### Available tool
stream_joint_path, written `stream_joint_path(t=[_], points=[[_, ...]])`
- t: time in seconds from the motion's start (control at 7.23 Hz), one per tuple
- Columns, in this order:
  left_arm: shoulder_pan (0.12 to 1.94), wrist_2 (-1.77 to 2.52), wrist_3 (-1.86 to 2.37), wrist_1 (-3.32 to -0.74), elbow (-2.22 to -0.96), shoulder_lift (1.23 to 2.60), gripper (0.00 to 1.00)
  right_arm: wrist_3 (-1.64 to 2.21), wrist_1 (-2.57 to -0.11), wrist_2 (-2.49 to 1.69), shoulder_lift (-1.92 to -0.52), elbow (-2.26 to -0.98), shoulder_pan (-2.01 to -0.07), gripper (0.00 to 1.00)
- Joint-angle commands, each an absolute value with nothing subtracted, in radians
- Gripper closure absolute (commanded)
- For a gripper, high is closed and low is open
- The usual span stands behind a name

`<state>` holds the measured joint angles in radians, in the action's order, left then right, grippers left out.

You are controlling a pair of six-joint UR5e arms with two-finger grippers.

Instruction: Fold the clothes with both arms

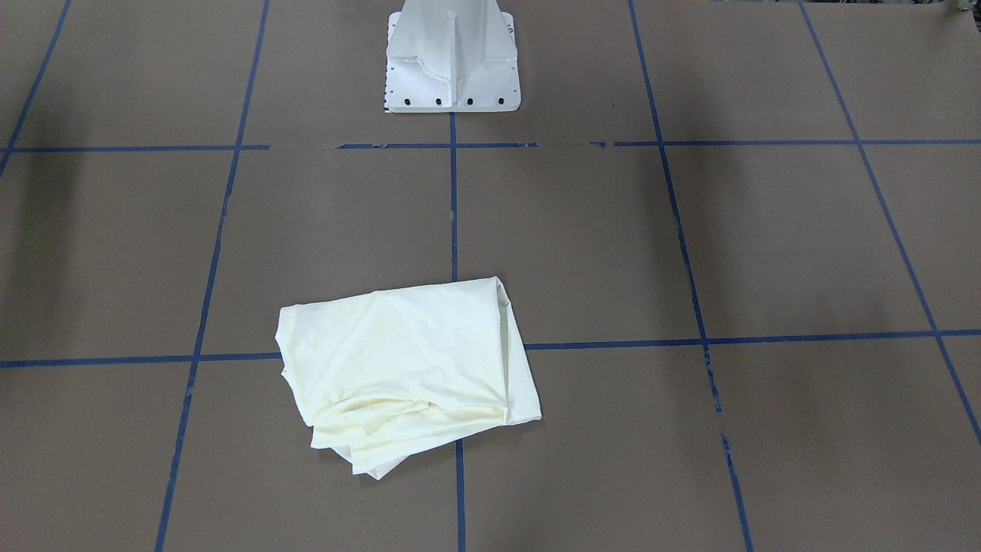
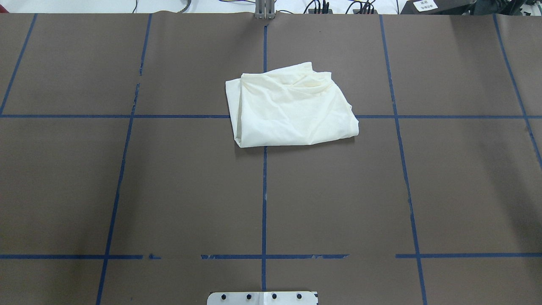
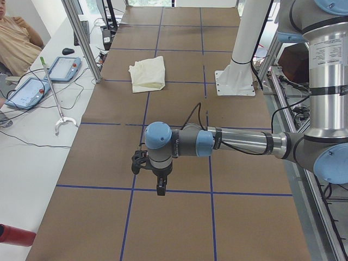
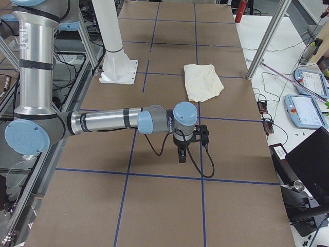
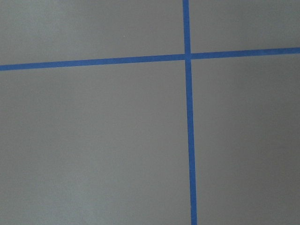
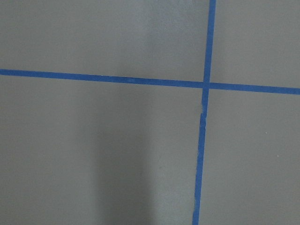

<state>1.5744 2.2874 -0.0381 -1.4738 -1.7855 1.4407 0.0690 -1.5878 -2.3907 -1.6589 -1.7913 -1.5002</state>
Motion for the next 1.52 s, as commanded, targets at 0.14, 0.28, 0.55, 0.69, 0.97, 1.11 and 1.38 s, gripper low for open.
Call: stream_joint_path(t=[0.14, 0.28, 0.55, 0.69, 0.97, 1.11, 1.38], points=[[1.574, 2.292, -0.038, -1.457, -1.787, 1.44, 0.0, 0.069, -1.586, -2.391, -1.66, -1.79, -1.5, 0.0], [1.572, 2.293, -0.038, -1.457, -1.787, 1.44, 0.0, 0.069, -1.583, -2.39, -1.664, -1.79, -1.5, 0.0], [1.572, 2.296, -0.04, -1.457, -1.787, 1.442, 0.0, 0.068, -1.582, -2.381, -1.675, -1.792, -1.5, 0.0], [1.572, 2.296, -0.04, -1.459, -1.787, 1.442, 0.0, 0.067, -1.58, -2.381, -1.681, -1.792, -1.5, 0.0], [1.571, 2.298, -0.04, -1.459, -1.787, 1.442, 0.0, 0.067, -1.58, -2.382, -1.681, -1.792, -1.5, 0.0], [1.571, 2.298, -0.04, -1.459, -1.787, 1.442, 0.0, 0.067, -1.58, -2.382, -1.681, -1.792, -1.5, 0.0], [1.571, 2.298, -0.04, -1.459, -1.783, 1.442, 0.0, 0.067, -1.582, -2.385, -1.684, -1.792, -1.5, 0.0]])
